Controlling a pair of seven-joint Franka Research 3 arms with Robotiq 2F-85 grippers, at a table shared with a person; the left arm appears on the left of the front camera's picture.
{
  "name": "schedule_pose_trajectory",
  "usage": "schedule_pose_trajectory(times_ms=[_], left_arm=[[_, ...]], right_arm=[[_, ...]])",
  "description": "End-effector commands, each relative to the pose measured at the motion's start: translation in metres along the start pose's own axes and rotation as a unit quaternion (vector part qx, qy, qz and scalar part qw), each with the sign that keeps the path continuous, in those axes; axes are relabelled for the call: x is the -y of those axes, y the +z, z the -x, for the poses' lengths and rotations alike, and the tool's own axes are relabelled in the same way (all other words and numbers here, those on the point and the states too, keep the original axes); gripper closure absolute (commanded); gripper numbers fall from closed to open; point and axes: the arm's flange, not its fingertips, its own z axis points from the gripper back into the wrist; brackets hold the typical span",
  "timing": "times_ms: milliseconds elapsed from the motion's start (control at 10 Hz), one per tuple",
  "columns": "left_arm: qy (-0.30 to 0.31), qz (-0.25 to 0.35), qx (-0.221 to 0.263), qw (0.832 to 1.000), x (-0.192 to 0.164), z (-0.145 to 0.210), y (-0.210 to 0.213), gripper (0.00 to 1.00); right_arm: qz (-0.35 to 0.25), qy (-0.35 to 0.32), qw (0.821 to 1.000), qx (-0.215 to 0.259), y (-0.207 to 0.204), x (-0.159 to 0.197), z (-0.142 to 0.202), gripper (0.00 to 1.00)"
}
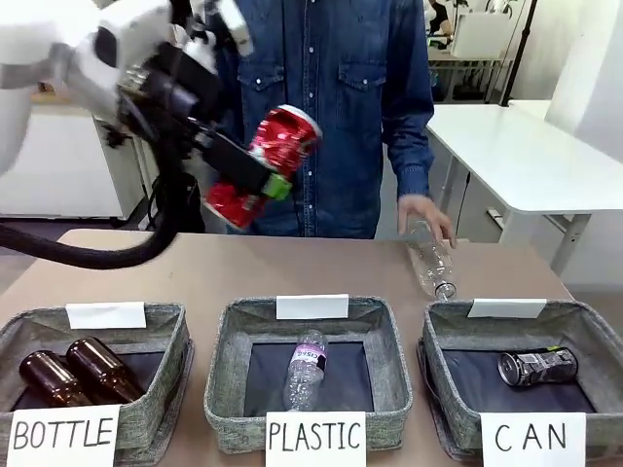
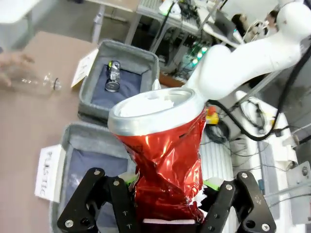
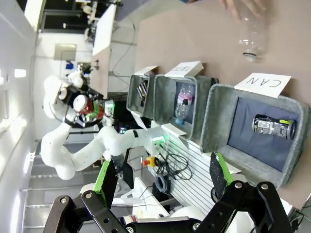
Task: Sort the can waste into the basket.
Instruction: Pick up the can waste from the table and place it in the right Fabric basket.
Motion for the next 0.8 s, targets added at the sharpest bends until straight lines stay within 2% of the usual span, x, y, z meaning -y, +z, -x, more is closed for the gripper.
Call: schedule_pose_trajectory(times_ms=[0,200,400,500,700], left_arm=[[-0.047,-0.063,-0.058,0.995,0.018,-0.046,-0.058,1.00],[-0.103,-0.110,-0.127,0.980,0.028,-0.094,-0.127,1.00],[-0.134,-0.103,-0.218,0.961,0.009,-0.140,-0.221,1.00],[-0.140,-0.111,-0.246,0.953,0.004,-0.151,-0.264,1.00],[-0.143,-0.144,-0.283,0.937,-0.021,-0.159,-0.333,1.00]], right_arm=[[0.008,-0.021,1.000,-0.004,0.002,-0.003,-0.003,0.00],[0.009,-0.040,0.999,0.010,0.012,0.006,0.000,0.00],[-0.005,-0.060,0.997,0.053,0.045,0.028,0.012,0.00],[-0.001,-0.025,1.000,0.015,0.012,0.009,0.003,0.00],[-0.001,-0.025,1.000,0.015,0.012,0.009,0.003,0.00]])
